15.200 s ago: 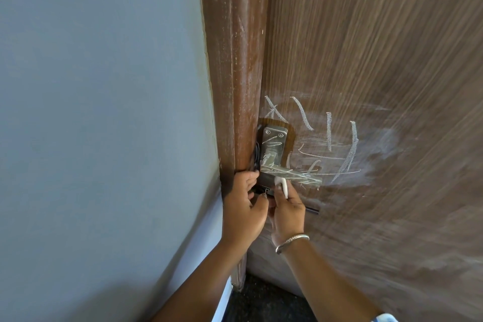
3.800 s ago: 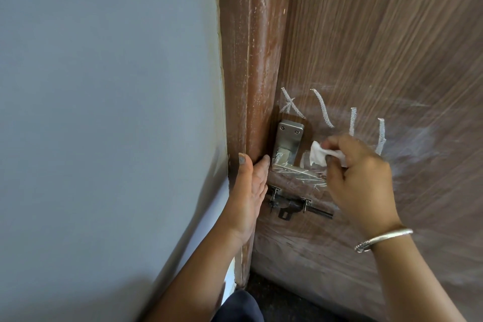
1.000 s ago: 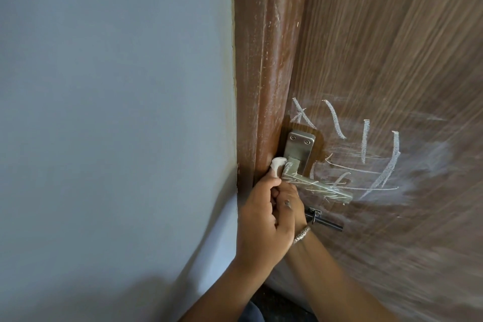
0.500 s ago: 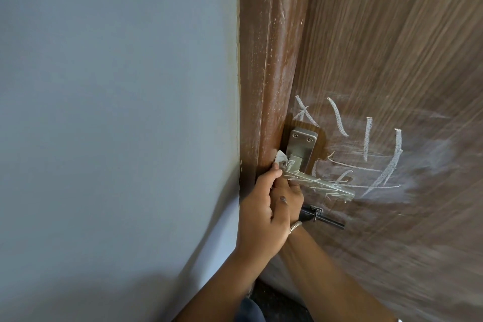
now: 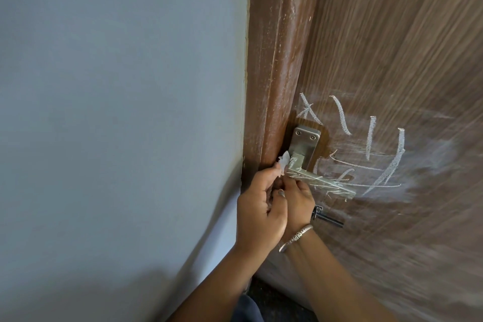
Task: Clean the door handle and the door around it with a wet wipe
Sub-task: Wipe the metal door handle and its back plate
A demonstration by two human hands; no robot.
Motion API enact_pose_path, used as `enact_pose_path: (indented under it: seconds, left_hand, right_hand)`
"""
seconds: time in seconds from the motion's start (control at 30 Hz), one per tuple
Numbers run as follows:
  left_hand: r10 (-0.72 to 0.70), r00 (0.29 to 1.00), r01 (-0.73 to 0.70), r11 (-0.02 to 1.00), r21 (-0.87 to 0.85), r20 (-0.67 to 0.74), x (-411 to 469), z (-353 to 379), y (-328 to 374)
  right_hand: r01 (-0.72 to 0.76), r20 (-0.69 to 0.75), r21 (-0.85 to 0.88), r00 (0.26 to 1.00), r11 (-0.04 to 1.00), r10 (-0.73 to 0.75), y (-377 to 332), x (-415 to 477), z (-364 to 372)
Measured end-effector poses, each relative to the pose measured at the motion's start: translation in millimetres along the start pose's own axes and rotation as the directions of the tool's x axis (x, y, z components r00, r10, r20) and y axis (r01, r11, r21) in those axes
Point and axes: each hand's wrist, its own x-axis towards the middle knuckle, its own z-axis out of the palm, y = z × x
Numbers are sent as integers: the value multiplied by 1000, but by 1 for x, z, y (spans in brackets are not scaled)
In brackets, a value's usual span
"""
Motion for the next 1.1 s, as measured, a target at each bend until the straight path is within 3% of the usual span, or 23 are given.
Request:
enact_pose_path:
  seconds: [0.17,0.27,0.43,0.57,0.83,1.1]
  left_hand:
    - [-17,1000,17,1000,-14,13,0,0,-2]
    - [-22,1000,22,1000,-6,18,0,0,-2]
    - [-46,999,46,999,2,15,-2,2,-3]
    - [-90,994,91,996,-19,54,-4,2,-3]
    - [-106,990,108,994,-10,91,-3,0,-2]
    - [-128,987,133,990,-50,95,-4,-1,-3]
  right_hand:
    - [-6,-197,240,979,971,55,3,7,-12]
    - [24,-223,244,974,969,32,4,11,-15]
    - [98,-215,179,975,979,-59,5,12,-12]
    - [103,-199,180,978,978,-66,5,10,-9]
    - [82,-139,21,987,996,-79,3,10,4]
    - [44,-145,230,989,972,-10,3,6,-5]
